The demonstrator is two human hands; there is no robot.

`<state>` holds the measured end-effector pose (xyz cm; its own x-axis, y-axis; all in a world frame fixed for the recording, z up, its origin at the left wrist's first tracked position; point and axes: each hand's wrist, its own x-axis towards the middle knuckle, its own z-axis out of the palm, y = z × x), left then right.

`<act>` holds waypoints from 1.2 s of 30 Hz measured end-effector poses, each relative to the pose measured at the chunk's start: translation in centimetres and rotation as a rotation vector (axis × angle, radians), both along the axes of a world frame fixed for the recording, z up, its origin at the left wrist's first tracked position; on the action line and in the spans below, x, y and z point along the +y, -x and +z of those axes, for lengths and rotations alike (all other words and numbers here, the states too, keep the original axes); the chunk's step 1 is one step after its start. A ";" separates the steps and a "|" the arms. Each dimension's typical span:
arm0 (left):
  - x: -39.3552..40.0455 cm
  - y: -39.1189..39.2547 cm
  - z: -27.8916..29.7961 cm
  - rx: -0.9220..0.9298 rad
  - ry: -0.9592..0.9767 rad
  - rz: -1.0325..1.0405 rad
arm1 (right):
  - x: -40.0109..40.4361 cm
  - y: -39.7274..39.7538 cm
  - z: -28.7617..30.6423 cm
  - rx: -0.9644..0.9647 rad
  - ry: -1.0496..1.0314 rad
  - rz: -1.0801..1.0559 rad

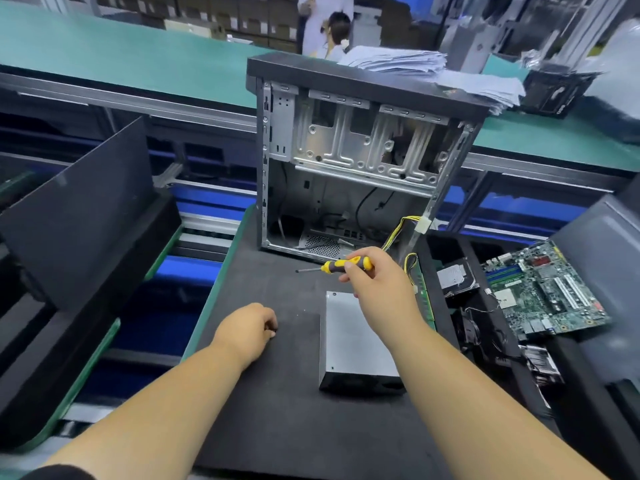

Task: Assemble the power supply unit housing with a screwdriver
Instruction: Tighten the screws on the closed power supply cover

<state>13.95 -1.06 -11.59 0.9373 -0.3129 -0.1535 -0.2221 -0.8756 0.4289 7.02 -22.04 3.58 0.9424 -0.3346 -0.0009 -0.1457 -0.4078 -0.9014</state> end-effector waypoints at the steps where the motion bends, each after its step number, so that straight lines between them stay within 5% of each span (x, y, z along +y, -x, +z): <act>1: 0.0 -0.1 0.1 -0.008 -0.018 -0.027 | 0.2 0.0 0.1 0.002 0.003 -0.005; 5: -0.2 -0.1 0.6 -0.002 0.043 -0.009 | 0.8 0.1 0.6 -0.001 0.024 -0.008; 11: -1.5 0.1 4.1 0.274 0.889 0.404 | 0.8 1.0 1.7 -0.047 -0.005 0.001; 16: -3.4 1.4 7.1 0.441 1.247 0.422 | -0.5 2.6 2.7 -0.097 -0.004 0.023; 25: -7.9 5.2 10.0 0.457 1.434 0.407 | -5.7 6.3 4.7 -0.164 -0.044 0.033; 36: -11.3 10.4 11.3 0.478 1.440 0.400 | -9.8 11.4 4.9 -0.180 -0.075 0.086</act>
